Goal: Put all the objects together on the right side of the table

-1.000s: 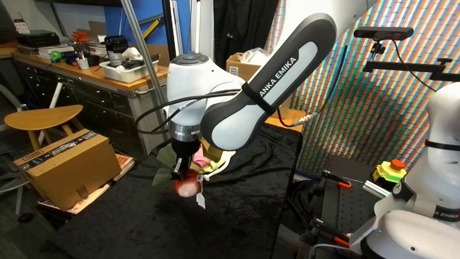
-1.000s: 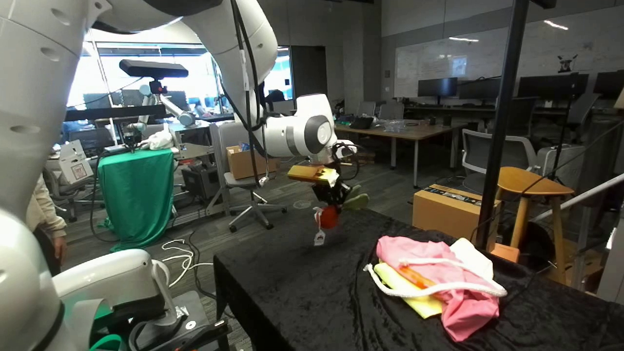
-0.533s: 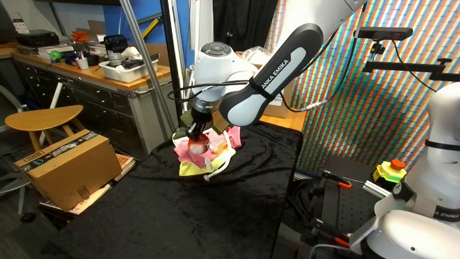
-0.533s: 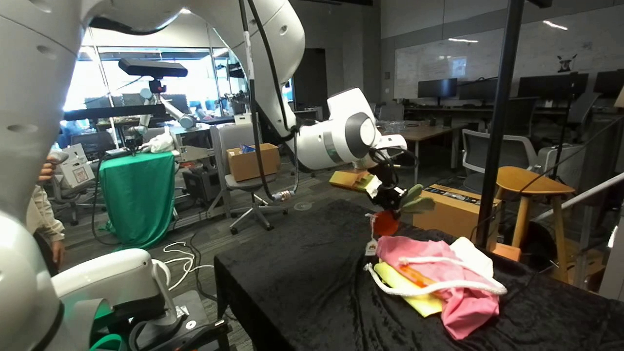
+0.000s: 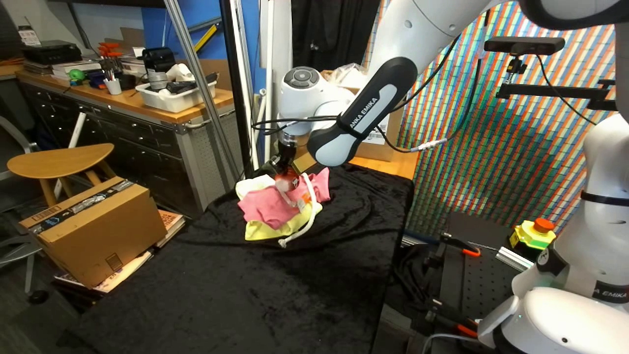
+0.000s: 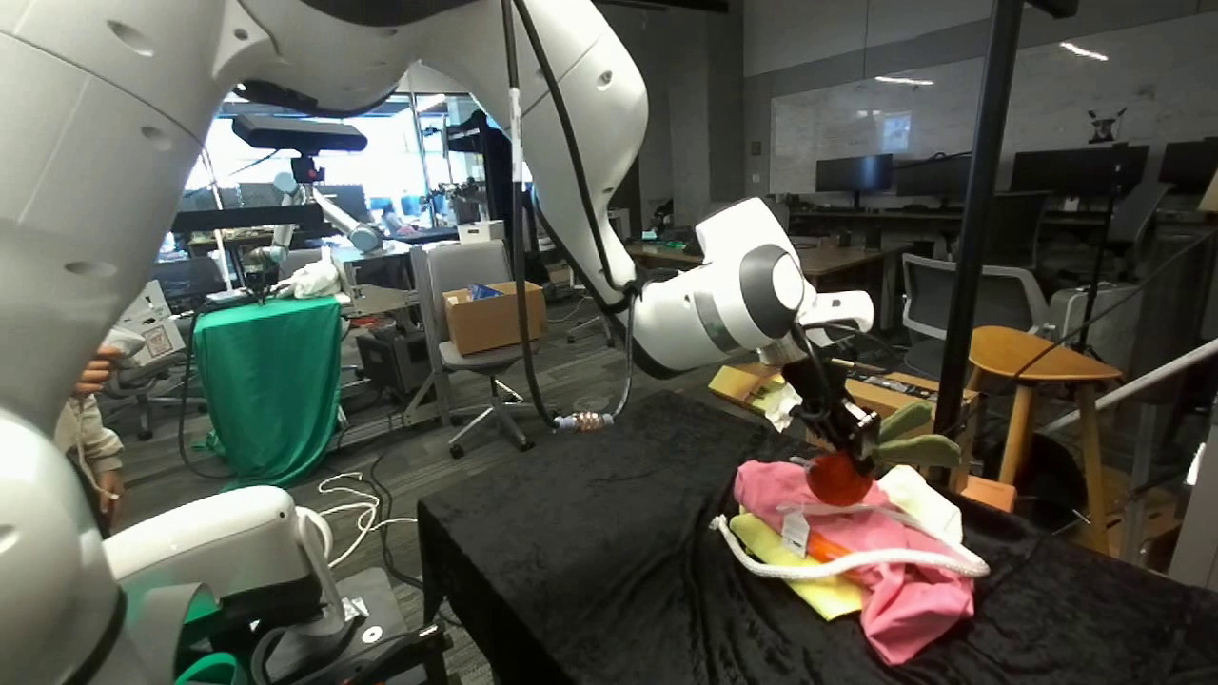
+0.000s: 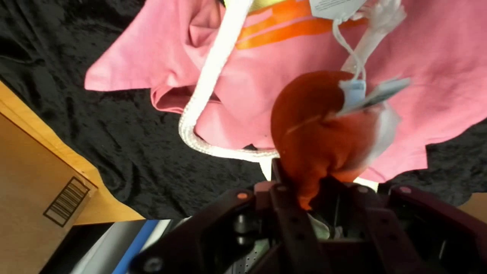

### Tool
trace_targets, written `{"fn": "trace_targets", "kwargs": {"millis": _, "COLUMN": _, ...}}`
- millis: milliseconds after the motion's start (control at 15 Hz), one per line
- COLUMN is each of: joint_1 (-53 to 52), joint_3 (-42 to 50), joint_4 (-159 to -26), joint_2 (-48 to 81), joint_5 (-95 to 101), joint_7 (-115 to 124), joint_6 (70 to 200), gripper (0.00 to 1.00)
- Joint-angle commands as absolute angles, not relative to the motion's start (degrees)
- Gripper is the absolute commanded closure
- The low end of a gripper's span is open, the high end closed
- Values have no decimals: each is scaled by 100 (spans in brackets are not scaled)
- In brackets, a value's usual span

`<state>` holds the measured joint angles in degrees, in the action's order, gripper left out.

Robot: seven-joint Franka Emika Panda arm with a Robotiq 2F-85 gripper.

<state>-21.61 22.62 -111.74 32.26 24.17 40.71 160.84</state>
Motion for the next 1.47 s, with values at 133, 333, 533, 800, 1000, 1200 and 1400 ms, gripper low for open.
{"fn": "trace_targets", "kwargs": {"millis": 133, "joint_1": -2154, "joint_3": 2290, "joint_4": -10648, "joint_2": 3801, "joint_5": 2367, "joint_7": 4245, "joint_6": 15683, "gripper": 90}}
{"fn": "trace_targets", "kwargs": {"millis": 333, "joint_1": -2052, "joint_3": 2203, "joint_4": -10567, "joint_2": 3954, "joint_5": 2316, "joint_7": 4156, "joint_6": 15438, "gripper": 90}}
{"fn": "trace_targets", "kwargs": {"millis": 533, "joint_1": -1989, "joint_3": 2184, "joint_4": -10581, "joint_2": 4004, "joint_5": 2335, "joint_7": 4132, "joint_6": 15283, "gripper": 88}}
{"fn": "trace_targets", "kwargs": {"millis": 800, "joint_1": -1922, "joint_3": 2162, "joint_4": -10774, "joint_2": 3843, "joint_5": 2389, "joint_7": 4105, "joint_6": 15291, "gripper": 45}}
{"fn": "trace_targets", "kwargs": {"millis": 1000, "joint_1": -2017, "joint_3": 2267, "joint_4": -10924, "joint_2": 3722, "joint_5": 2523, "joint_7": 4195, "joint_6": 15396, "gripper": 23}}
{"fn": "trace_targets", "kwargs": {"millis": 1200, "joint_1": -2095, "joint_3": 2307, "joint_4": -11163, "joint_2": 3484, "joint_5": 2680, "joint_7": 4187, "joint_6": 15503, "gripper": 1}}
{"fn": "trace_targets", "kwargs": {"millis": 1400, "joint_1": -1878, "joint_3": 1914, "joint_4": -11804, "joint_2": 2853, "joint_5": 2662, "joint_7": 3524, "joint_6": 15488, "gripper": 0}}
